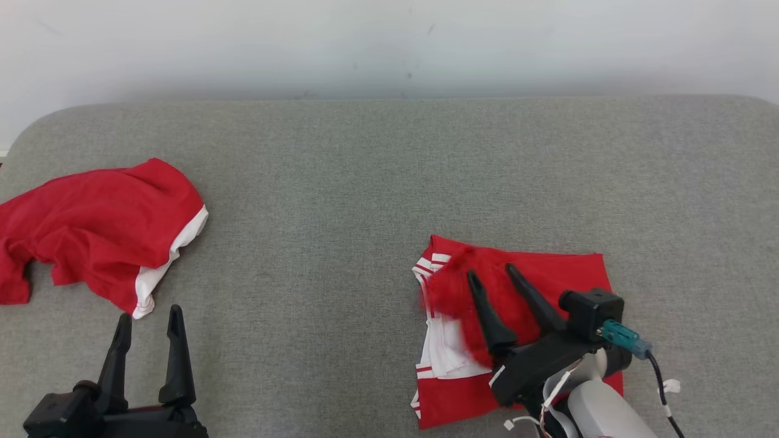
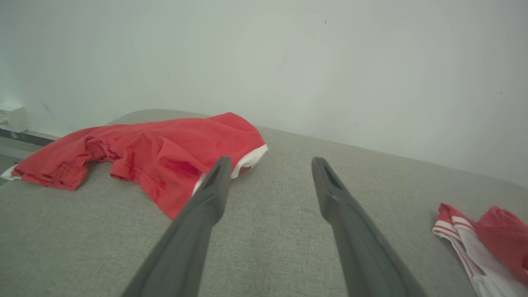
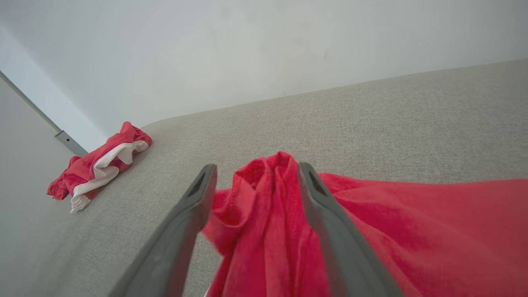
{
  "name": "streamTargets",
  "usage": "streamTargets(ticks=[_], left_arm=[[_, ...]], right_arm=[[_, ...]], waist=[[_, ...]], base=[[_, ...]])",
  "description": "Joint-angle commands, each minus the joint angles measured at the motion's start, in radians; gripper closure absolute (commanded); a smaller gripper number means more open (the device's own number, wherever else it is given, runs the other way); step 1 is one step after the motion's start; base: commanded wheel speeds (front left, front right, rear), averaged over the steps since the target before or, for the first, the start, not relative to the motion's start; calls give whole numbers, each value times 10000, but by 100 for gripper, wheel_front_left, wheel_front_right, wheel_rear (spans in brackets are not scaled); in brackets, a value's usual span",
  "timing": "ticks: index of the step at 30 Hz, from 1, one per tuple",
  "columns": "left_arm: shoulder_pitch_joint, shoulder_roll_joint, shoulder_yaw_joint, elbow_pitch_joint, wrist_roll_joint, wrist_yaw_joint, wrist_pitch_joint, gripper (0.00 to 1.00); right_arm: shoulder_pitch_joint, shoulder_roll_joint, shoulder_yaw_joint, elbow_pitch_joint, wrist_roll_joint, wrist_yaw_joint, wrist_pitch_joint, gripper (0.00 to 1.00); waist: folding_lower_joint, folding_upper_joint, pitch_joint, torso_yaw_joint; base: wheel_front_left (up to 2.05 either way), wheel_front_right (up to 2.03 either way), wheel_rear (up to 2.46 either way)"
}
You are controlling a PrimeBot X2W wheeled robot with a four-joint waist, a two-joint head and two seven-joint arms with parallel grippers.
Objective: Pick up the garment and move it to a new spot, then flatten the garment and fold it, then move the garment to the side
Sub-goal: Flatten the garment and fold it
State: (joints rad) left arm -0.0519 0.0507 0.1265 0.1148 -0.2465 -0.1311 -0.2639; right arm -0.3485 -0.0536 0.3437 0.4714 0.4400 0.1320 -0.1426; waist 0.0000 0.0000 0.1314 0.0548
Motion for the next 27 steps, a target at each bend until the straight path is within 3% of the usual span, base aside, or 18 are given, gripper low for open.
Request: streamTargets(ticks=[1,13,27], left_arm=[[-46,-5,46,33,-50,12,-6,0],[121,-4,257,-89,47,12,-6,0],[363,-4,238,-77,181,13,-6,0]], right_arm=[[-52,-103,-71,-59,-107,-28,-188,0],[1112,-963,-1710,-1855,-842,-28,-1069,0],[3181,-531,-3003,-3453,-1516,-28,-1230,0]], waist=[[0,0,-10,-62],[0,0,-226,-473],[0,0,-741,-661]], base=[[0,0,0],[0,0,0],[0,0,0]])
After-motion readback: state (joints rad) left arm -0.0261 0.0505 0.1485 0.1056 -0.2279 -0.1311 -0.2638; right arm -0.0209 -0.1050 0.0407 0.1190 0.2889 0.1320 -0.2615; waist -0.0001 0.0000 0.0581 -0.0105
